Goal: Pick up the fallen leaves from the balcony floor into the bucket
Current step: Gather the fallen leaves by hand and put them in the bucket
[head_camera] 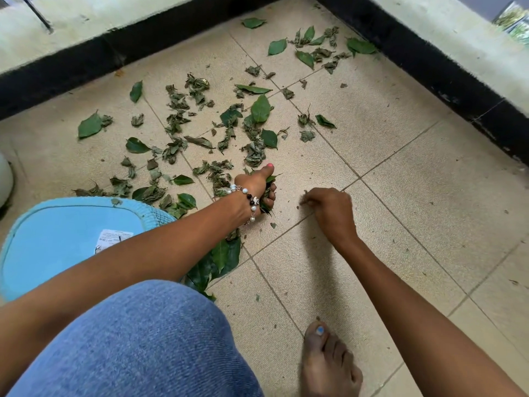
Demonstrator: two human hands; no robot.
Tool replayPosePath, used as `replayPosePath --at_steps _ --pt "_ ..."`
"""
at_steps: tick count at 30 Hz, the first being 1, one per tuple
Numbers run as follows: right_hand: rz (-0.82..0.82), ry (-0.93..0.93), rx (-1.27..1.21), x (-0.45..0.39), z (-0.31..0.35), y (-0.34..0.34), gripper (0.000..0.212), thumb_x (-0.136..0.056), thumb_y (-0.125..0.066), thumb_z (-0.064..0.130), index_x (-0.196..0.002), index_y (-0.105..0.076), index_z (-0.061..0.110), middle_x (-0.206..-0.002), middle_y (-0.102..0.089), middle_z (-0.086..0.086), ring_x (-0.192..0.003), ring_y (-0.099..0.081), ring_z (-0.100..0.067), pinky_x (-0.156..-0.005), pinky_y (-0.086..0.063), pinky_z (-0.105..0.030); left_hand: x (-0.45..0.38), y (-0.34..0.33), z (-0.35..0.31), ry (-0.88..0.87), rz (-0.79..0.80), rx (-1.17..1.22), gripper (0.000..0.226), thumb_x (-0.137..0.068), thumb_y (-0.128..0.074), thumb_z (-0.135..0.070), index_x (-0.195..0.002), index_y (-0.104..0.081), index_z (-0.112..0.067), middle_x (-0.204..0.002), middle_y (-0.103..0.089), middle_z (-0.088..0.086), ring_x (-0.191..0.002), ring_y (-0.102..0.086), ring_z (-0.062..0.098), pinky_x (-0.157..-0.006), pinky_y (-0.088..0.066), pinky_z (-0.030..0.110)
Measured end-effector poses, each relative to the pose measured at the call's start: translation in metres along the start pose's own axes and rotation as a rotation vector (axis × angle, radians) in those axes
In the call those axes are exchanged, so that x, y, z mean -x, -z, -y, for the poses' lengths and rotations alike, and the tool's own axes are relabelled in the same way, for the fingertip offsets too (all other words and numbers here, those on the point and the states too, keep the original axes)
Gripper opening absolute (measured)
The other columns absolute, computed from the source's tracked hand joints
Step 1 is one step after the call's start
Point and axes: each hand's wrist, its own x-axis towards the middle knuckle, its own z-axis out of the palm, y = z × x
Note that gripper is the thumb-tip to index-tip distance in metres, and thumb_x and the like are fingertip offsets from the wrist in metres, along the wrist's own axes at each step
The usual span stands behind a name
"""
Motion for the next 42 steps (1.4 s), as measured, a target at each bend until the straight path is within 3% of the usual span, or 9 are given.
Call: replayPosePath --at_steps 3,7,17,20,23,29,33,39,42 --pt "-0.029 -0.571 -0.756 -0.011 0.010 0.021 0.018 -0.079 -0.071 -0.007 -0.094 -0.074 0.002 -0.094 -0.075 -0.008 -0.087 -0.072 -0.018 -0.083 -0.056 -0.023 0.003 -0.008 0.004 0.031 0.033 0.007 0.026 -0.093 -0.064 -0.023 -0.076 -0.053 -0.006 -0.058 -0.053 0.011 -0.039 -0.043 0.017 -0.036 -0.030 0.015" --pt "-0.031 -0.604 -1.122 -0.018 0.036 0.037 0.017 -0.081 -0.064 -0.014 -0.091 -0.071 -0.002 -0.092 -0.074 -0.013 -0.085 -0.071 -0.023 -0.083 -0.057 -0.030 0.014 -0.032 0.002 0.054 0.087 0.124 0.023 -0.094 -0.059 -0.020 -0.076 -0.052 -0.006 -0.060 -0.051 0.010 -0.037 -0.043 0.015 -0.035 -0.031 0.015" --pt "-0.512 -0.521 -1.315 -0.011 0.076 0.131 0.023 -0.087 -0.045 -0.003 -0.085 -0.068 -0.002 -0.081 -0.070 -0.010 -0.083 -0.065 -0.023 -0.078 -0.054 -0.031 0.093 -0.140 -0.029 0.051 0.244 0.339 0.016 -0.085 -0.056 -0.026 -0.081 -0.059 -0.010 -0.083 -0.065 0.010 -0.072 -0.064 0.030 -0.058 -0.055 0.038" --pt "-0.690 -0.504 -1.436 -0.001 0.076 0.191 0.019 -0.090 -0.057 0.011 -0.084 -0.066 -0.005 -0.085 -0.068 -0.017 -0.083 -0.065 -0.028 -0.080 -0.056 -0.039 0.147 -0.188 -0.031 0.016 0.369 0.321 0.020 -0.078 -0.060 -0.030 -0.076 -0.062 -0.009 -0.092 -0.068 0.013 -0.081 -0.066 0.034 -0.075 -0.057 0.048" --pt "-0.837 -0.489 -1.484 0.019 0.070 0.257 0.019 -0.086 -0.069 0.016 -0.084 -0.065 -0.002 -0.089 -0.065 -0.021 -0.087 -0.064 -0.035 -0.092 -0.053 -0.052 0.201 -0.239 -0.021 -0.005 0.499 0.251 0.044 -0.070 -0.066 -0.038 -0.102 -0.067 -0.006 -0.109 -0.069 0.017 -0.093 -0.069 0.037 -0.081 -0.056 0.052" --pt "-1.059 -0.453 -1.513 0.055 0.053 0.346 0.016 -0.081 -0.072 0.004 -0.067 -0.065 0.004 -0.069 -0.068 -0.013 -0.072 -0.065 -0.031 -0.092 -0.051 -0.055 0.278 -0.310 0.006 -0.042 0.675 0.150 0.019 -0.085 -0.068 -0.031 -0.082 -0.067 -0.012 -0.102 -0.070 0.014 -0.089 -0.068 0.031 -0.089 -0.054 0.050" --pt "-1.260 -0.473 -1.538 0.090 0.021 0.385 0.041 -0.083 -0.067 -0.002 -0.044 -0.066 0.012 -0.059 -0.067 -0.008 -0.055 -0.065 -0.021 -0.083 -0.053 -0.047 0.319 -0.351 0.040 -0.047 0.710 0.054 0.018 -0.086 -0.070 -0.023 -0.079 -0.067 -0.007 -0.096 -0.071 0.017 -0.086 -0.069 0.033 -0.086 -0.056 0.050" --pt "-1.497 -0.555 -1.410 0.151 -0.055 0.429 0.024 -0.081 -0.059 -0.014 -0.069 -0.056 0.007 -0.054 -0.065 -0.004 -0.051 -0.064 -0.017 -0.064 -0.057 -0.032 0.361 -0.420 0.114 0.050 0.776 -0.074 0.018 -0.086 -0.069 -0.012 -0.070 -0.064 -0.006 -0.076 -0.066 0.013 -0.078 -0.065 0.030 -0.085 -0.056 0.047" --pt "-1.585 -0.629 -1.391 0.174 -0.102 0.450 0.017 -0.083 -0.062 -0.003 -0.069 -0.060 0.006 -0.062 -0.066 -0.008 -0.057 -0.064 -0.022 -0.064 -0.056 -0.034 0.373 -0.455 0.143 0.079 0.830 -0.185 0.011 -0.080 -0.071 -0.009 -0.072 -0.065 -0.005 -0.086 -0.071 0.018 -0.085 -0.070 0.034 -0.085 -0.056 0.052"
